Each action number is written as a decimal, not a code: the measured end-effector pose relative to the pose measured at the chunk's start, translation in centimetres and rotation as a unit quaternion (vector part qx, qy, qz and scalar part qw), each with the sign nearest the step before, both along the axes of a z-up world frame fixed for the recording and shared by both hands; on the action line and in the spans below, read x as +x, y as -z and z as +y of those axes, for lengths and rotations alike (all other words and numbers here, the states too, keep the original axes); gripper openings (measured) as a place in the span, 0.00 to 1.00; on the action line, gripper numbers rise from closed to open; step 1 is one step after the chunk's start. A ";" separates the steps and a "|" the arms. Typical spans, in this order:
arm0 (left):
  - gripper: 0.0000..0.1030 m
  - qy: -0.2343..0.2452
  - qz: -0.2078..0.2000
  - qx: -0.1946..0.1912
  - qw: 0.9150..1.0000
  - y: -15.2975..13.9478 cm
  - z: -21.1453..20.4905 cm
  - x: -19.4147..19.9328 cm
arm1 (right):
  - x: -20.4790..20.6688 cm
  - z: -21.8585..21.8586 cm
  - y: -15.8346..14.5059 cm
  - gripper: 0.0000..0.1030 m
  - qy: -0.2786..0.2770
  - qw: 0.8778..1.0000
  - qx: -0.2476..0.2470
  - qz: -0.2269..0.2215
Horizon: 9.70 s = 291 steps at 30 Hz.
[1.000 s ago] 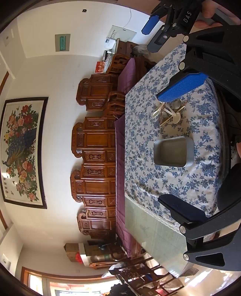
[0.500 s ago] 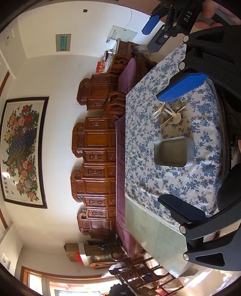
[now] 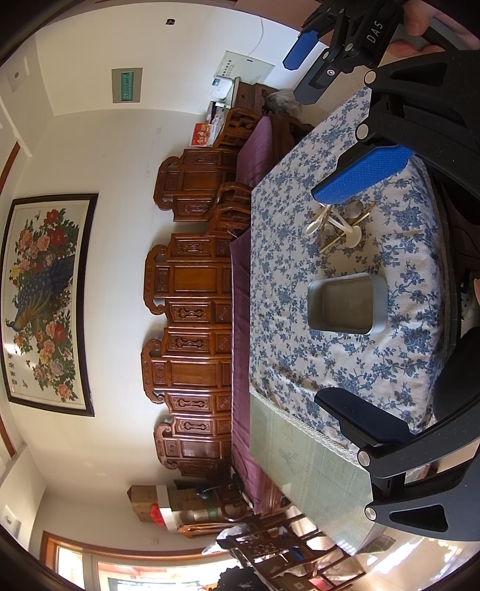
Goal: Organize utensils
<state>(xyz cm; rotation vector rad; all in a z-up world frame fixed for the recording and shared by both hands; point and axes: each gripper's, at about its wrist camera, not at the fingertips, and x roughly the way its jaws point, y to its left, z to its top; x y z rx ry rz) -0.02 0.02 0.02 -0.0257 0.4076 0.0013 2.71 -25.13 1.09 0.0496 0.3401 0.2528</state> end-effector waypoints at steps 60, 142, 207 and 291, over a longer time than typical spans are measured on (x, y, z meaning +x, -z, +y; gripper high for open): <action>0.94 0.007 0.002 -0.001 1.000 -1.2 -1.6 0.1 | 0.1 0.2 -0.4 0.98 -0.001 1.000 0.005 0.000; 0.13 0.154 0.360 -0.024 0.920 27.0 -10.1 33.6 | 28.6 -8.3 23.6 0.47 -0.033 0.953 -0.067 0.293; 0.02 0.099 0.205 -0.081 0.970 19.6 -1.8 29.8 | 41.2 0.0 26.8 0.09 -0.074 0.927 -0.160 0.332; 0.17 -0.016 0.212 -0.055 0.976 18.8 10.3 27.4 | 31.9 19.3 23.0 0.09 -0.213 0.921 -0.052 0.321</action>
